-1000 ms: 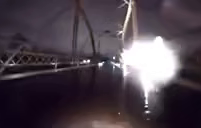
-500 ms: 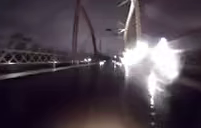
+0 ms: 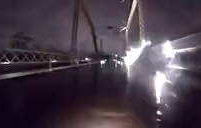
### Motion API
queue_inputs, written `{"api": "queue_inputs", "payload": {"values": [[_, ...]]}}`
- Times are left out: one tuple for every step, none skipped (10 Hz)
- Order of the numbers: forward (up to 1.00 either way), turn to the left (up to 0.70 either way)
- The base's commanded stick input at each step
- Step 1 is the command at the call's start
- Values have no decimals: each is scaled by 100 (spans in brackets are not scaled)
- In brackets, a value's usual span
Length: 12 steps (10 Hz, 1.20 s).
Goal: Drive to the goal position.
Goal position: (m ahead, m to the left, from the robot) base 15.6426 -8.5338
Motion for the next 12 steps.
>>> {"api": "queue_inputs", "payload": {"values": [[100,0],[100,0],[100,0],[100,0],[100,0],[100,0],[100,0],[100,0],[100,0],[100,0],[100,0],[100,0]]}}
